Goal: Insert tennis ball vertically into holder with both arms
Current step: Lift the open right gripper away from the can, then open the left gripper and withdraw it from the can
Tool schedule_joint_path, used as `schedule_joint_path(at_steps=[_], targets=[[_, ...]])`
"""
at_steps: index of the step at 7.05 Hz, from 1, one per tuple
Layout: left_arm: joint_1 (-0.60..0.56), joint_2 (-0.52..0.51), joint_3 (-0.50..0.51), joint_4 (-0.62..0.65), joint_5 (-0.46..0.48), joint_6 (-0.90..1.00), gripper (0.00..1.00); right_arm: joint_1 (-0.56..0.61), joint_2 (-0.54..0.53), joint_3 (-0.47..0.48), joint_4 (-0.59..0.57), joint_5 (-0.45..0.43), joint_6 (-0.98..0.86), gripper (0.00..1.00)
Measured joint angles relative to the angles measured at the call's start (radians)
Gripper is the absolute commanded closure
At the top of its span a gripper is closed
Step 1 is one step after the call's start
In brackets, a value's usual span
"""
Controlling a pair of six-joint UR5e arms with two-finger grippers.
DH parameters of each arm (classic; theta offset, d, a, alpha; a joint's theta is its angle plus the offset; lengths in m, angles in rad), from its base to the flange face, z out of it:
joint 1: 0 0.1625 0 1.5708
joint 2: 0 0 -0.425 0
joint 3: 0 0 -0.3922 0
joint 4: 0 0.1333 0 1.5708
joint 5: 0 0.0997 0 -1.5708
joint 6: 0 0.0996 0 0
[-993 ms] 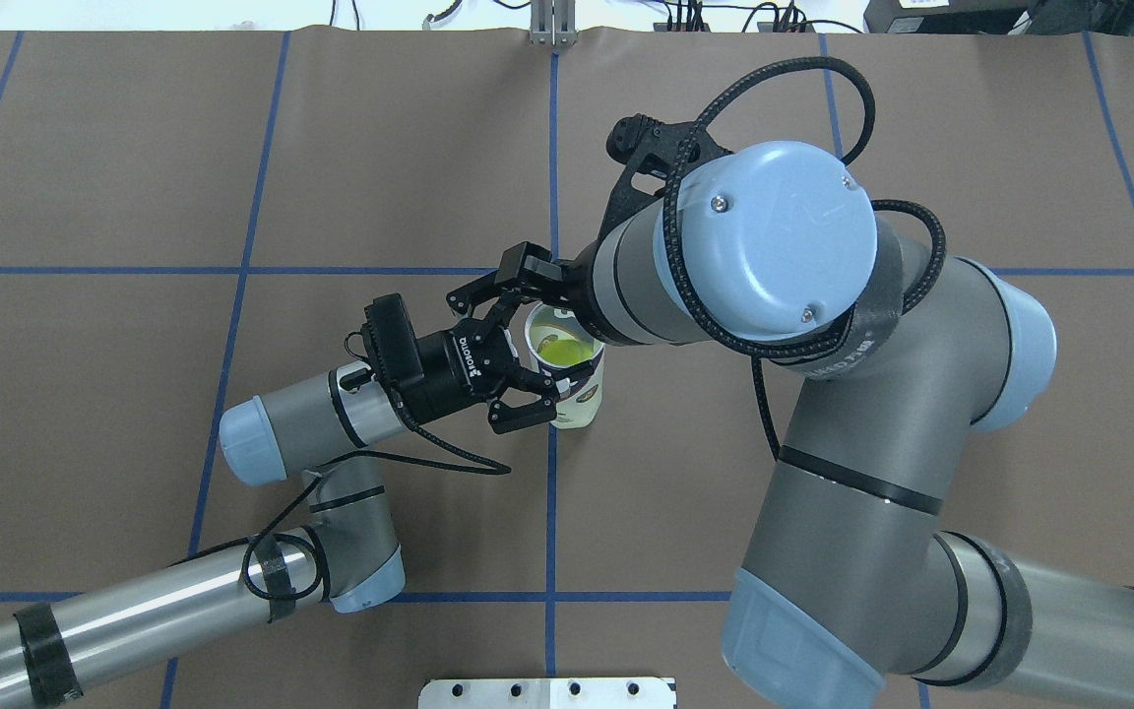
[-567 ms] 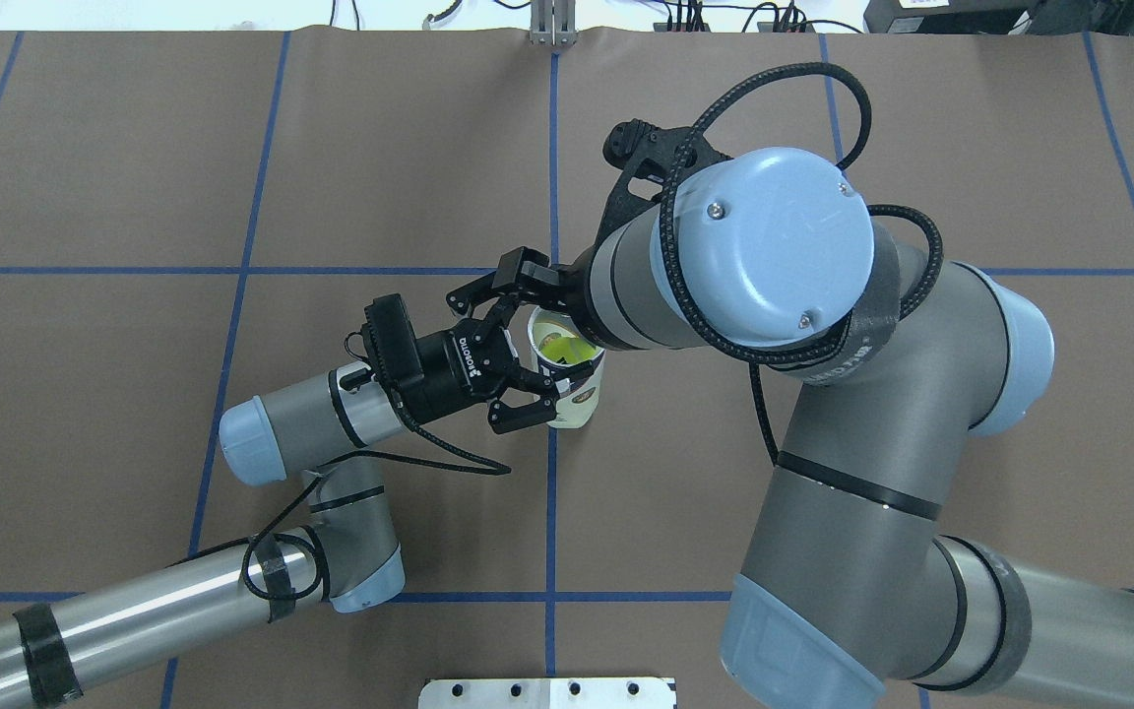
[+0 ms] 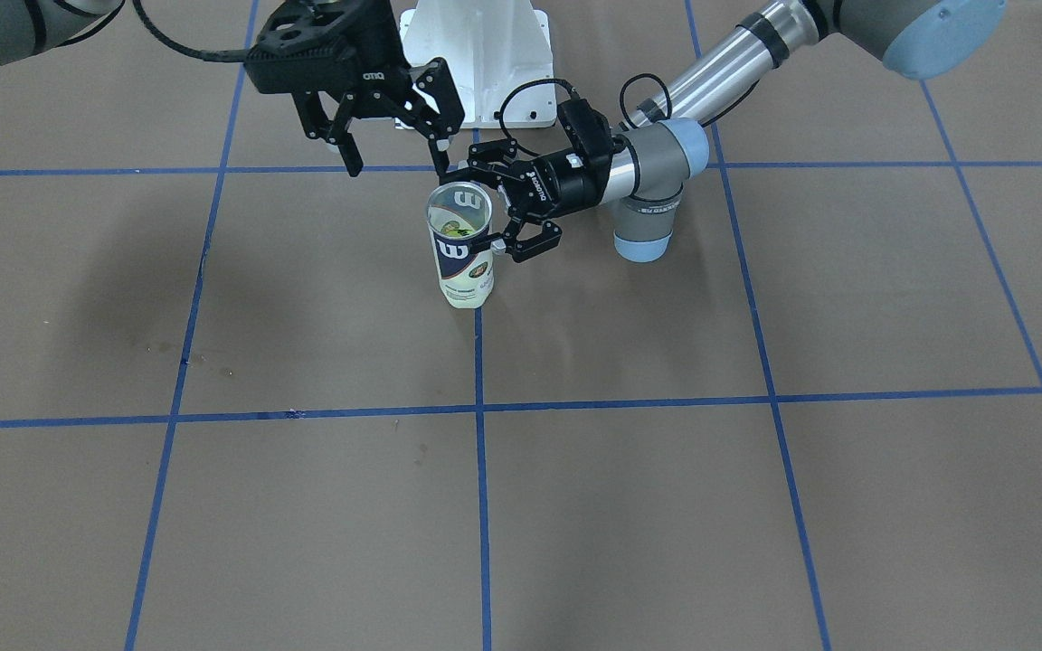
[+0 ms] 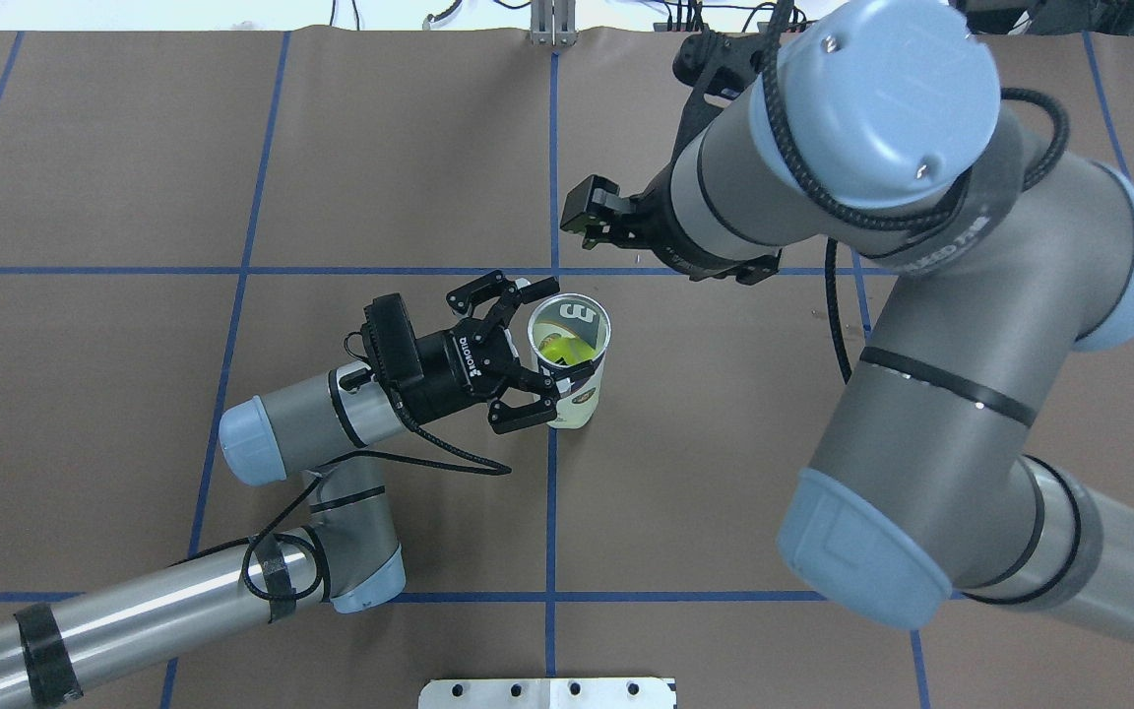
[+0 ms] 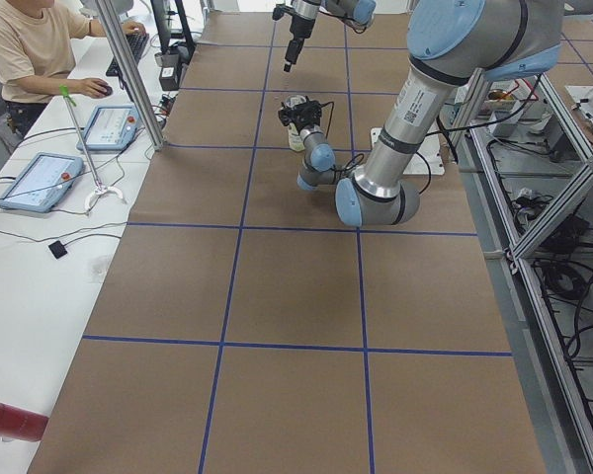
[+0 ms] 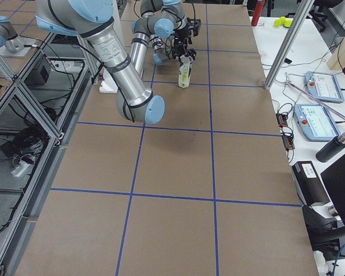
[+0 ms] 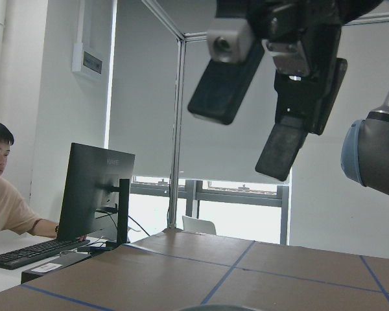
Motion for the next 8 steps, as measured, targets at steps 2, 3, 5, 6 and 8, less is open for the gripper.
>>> schedule_joint_path(at_steps=[2, 3, 5, 6, 8], targets=[[-0.001, 0.000, -0.022, 0.001, -0.001, -0.002, 0.02, 0.150, -0.043, -0.005, -0.017, 0.137, -0.155, 0.01], [-0.001, 0.001, -0.040, 0.001, -0.001, -0.003, 0.02, 0.196, -0.056, -0.015, -0.018, 0.171, -0.208, 0.01], [-0.001, 0.001, -0.072, 0.001, -0.001, -0.004, 0.02, 0.250, -0.072, -0.059, -0.014, 0.194, -0.288, 0.01], [-0.002, 0.000, -0.095, 0.006, -0.001, -0.004, 0.02, 0.277, -0.098, -0.081, -0.009, 0.195, -0.354, 0.01], [-0.005, 0.024, -0.199, 0.081, -0.003, -0.006, 0.02, 0.361, -0.187, -0.133, 0.026, 0.209, -0.528, 0.01]])
